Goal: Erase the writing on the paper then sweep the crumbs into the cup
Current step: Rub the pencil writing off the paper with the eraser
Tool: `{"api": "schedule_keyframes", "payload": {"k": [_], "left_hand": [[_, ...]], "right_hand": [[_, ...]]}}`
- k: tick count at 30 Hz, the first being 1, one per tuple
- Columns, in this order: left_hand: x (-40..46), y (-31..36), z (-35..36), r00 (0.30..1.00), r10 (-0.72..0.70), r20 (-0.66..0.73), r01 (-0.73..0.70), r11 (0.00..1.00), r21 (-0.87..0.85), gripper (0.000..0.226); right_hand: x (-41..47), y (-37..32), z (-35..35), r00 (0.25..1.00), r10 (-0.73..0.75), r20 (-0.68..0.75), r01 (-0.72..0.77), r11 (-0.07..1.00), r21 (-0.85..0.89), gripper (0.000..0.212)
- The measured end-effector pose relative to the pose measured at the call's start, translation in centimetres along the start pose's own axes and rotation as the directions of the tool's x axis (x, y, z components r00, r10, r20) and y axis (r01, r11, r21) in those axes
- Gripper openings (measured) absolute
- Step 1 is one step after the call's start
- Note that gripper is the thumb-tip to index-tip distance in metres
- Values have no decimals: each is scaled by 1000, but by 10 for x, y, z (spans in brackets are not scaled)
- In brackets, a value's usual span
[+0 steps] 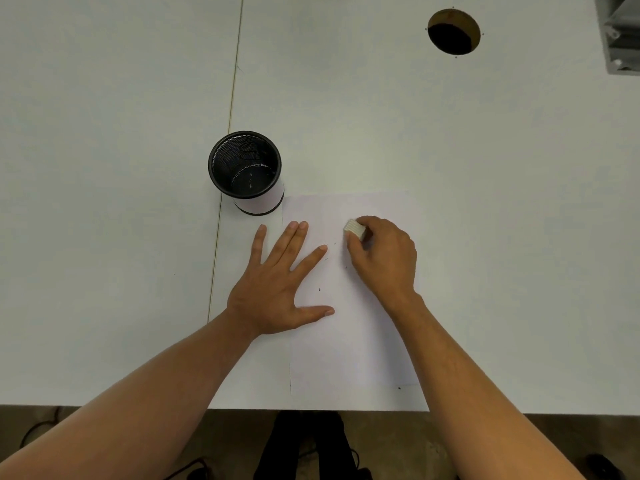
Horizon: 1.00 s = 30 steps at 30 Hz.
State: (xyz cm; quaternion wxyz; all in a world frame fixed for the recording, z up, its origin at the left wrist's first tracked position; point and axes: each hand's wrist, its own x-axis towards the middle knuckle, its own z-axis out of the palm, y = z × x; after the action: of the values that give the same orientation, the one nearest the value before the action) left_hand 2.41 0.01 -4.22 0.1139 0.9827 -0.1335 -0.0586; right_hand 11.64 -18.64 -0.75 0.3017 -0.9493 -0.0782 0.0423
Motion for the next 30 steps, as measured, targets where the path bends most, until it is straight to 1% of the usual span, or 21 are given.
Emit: {"api": "schedule_keyframes", "payload": {"k": [2,4,5,7,9,11,14,15,18,20,22,24,27,28,30], "left_hand": [[0,0,0,1000,10,-13,-10,1000,-6,98],[0,0,0,1000,18,-22,-18,1000,-8,97],[0,0,0,1000,19,-21,-19,1000,-7,97],[0,0,-1,1000,14,-12,-14,1000,-7,96],[0,0,-1,1000,7,-1,-7,1000,-4,96],[0,0,-1,1000,7,-3,-7,1000,-6,96],[0,0,-1,1000,12,-10,-12,1000,-7,96],[0,0,-1,1000,11,-8,-11,1000,-8,96],[0,0,-1,1000,5,-1,-5,1000,-7,96],[0,1,-1,1000,3,4,-3,1000,-5,97],[0,1,-1,1000,7,0,-7,1000,-7,97],[0,1,-1,1000,6,-3,-6,1000,-12,97],[0,1,-1,1000,8,1,-8,1000,-15,97],[0,0,-1,1000,8,2,-8,1000,-13,97],[0,0,-1,1000,4,7,-4,1000,-7,96]], "right_hand": [[-11,-3,3,997,-56,45,55,998,23,24],[-22,-3,4,986,-128,105,129,992,0,25],[-22,0,2,986,-127,105,129,991,-18,26],[-11,7,-3,997,-62,56,65,997,-47,25],[-4,10,-8,1000,-10,7,10,999,-39,23],[-9,5,-6,999,-42,11,42,999,-24,24],[-24,-2,-1,985,-145,92,150,988,-46,25],[-25,0,-2,985,-145,93,151,987,-60,25],[-21,7,-7,997,-74,28,76,993,-95,22],[-19,8,-7,998,-67,2,67,993,-95,20],[-15,4,-6,994,-111,17,111,991,-70,21],[-10,-2,-3,985,-159,67,162,985,-55,24],[-5,1,-3,977,-167,131,180,979,-92,26],[-5,5,-5,981,-152,123,165,981,-104,26],[-5,14,-12,996,-70,55,75,992,-99,23]]}}
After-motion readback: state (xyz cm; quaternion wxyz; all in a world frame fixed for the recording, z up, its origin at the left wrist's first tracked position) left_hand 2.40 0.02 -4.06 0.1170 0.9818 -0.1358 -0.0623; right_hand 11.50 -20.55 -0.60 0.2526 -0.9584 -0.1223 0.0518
